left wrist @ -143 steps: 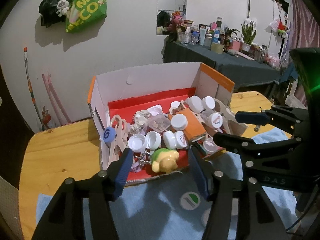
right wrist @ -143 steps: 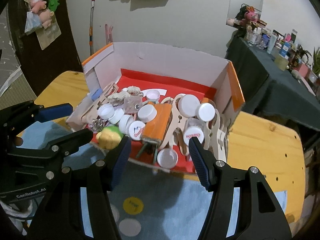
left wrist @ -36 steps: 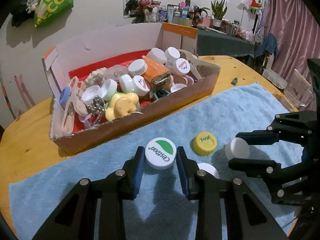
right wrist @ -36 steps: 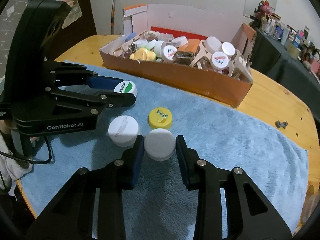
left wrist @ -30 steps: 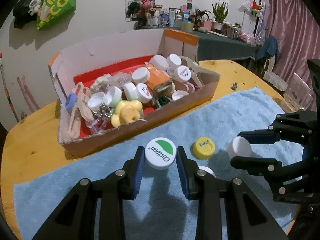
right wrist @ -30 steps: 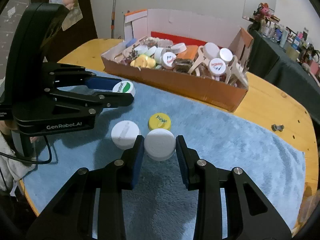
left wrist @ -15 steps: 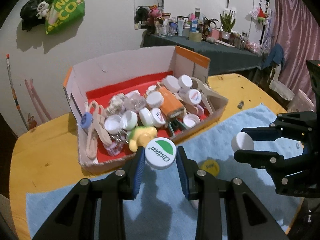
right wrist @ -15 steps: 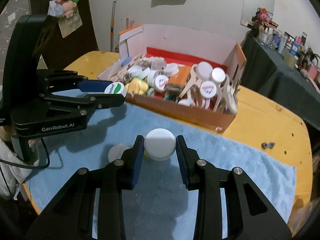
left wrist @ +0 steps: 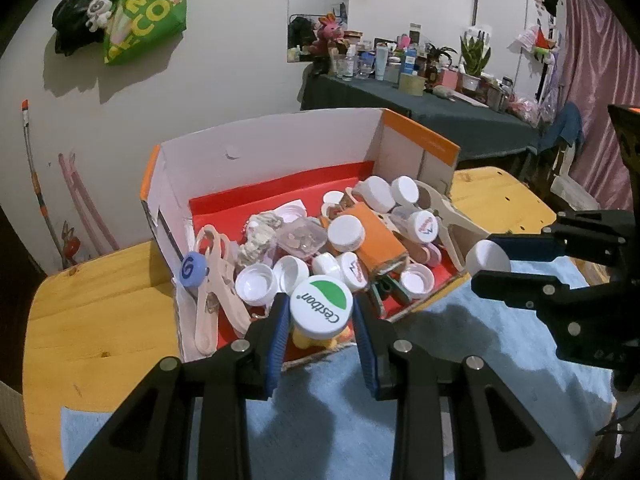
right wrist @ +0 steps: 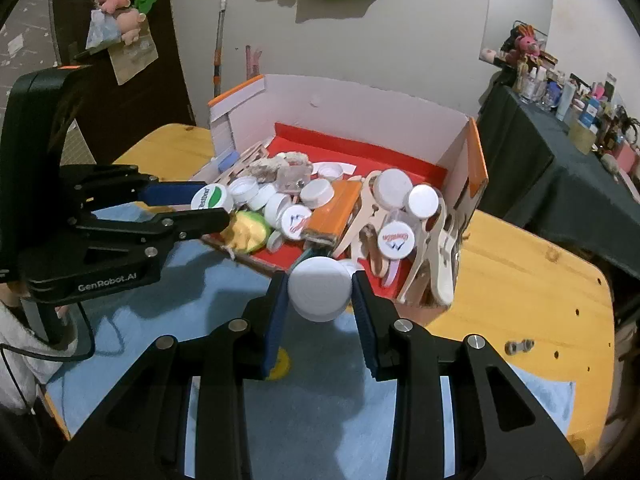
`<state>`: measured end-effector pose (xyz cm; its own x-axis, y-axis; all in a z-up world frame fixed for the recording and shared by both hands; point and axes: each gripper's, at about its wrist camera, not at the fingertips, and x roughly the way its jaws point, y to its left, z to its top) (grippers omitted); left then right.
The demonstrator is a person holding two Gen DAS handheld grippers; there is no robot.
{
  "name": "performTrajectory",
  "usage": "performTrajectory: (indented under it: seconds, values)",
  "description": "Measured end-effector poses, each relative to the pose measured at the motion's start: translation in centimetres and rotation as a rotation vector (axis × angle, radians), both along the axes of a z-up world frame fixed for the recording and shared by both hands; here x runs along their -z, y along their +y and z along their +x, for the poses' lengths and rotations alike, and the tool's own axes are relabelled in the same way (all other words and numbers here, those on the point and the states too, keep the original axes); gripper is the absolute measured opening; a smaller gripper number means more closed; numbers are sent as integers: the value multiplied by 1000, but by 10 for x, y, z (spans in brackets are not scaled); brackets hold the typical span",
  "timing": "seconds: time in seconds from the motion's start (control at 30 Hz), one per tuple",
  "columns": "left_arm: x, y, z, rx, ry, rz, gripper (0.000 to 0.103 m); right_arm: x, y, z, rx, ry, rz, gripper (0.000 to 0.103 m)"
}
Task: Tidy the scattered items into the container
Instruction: 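Lift both held caps and carry them over the cardboard box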
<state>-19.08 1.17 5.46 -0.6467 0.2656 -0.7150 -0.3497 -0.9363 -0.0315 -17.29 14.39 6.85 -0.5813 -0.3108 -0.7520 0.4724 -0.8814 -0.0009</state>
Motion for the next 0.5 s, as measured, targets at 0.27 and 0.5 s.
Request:
performTrajectory:
  seconds: [0.27, 0.5]
  values:
    - [3, -5, -13, -19, -2, 10, 34, 2, 0, -19, 14, -2, 2, 31]
    - [5, -5, -23, -41, -3, 24, 34, 2, -2, -35, 33, -4, 7, 31]
